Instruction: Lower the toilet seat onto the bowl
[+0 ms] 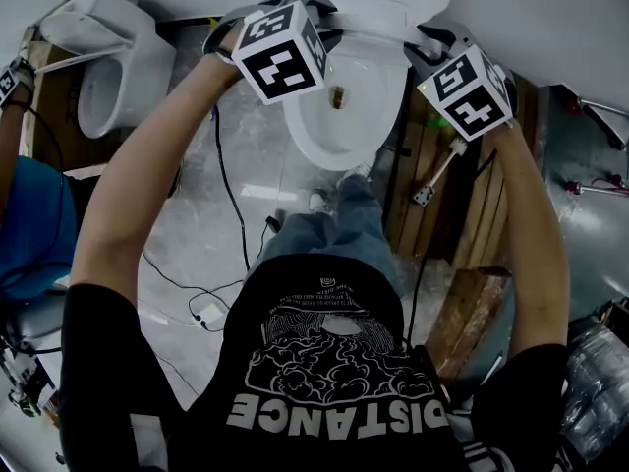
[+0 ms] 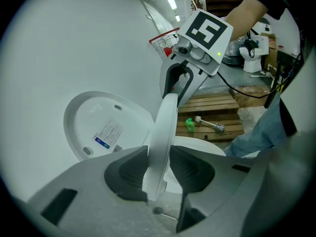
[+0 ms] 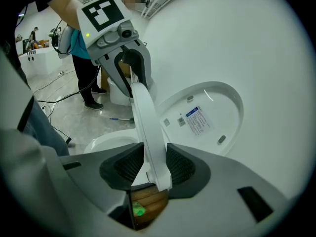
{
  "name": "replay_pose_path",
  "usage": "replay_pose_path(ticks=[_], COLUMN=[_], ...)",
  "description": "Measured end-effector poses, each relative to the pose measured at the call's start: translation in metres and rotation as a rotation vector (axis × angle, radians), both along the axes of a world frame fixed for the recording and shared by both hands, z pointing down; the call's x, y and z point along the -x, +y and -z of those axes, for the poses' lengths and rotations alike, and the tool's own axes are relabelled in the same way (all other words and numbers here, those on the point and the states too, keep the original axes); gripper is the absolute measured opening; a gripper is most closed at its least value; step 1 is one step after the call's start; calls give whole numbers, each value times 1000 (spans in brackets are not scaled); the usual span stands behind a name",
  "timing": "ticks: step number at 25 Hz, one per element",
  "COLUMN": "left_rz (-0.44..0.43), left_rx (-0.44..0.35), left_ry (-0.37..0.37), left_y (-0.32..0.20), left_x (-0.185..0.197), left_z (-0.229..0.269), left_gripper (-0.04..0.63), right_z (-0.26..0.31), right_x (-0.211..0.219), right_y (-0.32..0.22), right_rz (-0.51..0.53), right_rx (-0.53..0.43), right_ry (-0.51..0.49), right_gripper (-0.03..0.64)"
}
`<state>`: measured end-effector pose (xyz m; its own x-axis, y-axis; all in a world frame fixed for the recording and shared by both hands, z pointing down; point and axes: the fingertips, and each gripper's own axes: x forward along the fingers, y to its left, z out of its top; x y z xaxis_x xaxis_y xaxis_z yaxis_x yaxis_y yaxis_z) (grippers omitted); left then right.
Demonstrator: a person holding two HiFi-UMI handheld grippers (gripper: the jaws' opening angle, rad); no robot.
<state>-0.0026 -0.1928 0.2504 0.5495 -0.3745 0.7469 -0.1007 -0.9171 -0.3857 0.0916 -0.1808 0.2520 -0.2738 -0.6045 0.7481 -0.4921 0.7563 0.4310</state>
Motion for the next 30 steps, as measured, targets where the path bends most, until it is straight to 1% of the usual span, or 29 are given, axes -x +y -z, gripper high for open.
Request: replay_pose_path(ticks=[4,9,13,16,19,27,30], left_rz=[-35,-58,-80,-78,-75,-86,-89], left_rx=[5,5,32,42,29,-8,-13], left_ry=[-19,-24,-43,-46,-49,-146,-166], left_y=[25,45,63,74,85,124,135], left_x=[1,8,8,12,13,23,25], left_z=[-14,-31,-43,-53,-67,-108,-122], left_gripper=[147,150,153,153,156,167,172], right_z=[-13,-30,-39,-50,-63,-103,-116], right_x=[2,9,12,16,17,27,28], right_y=[24,43,59,69,80,120,130], right_rz=[22,62,104,129,151,224,243], right_rx=[14,32,38,47,61,60,53], right_ry=[15,42,64,66,74,141,151], right_gripper=[152,152,152,156,161,173,178])
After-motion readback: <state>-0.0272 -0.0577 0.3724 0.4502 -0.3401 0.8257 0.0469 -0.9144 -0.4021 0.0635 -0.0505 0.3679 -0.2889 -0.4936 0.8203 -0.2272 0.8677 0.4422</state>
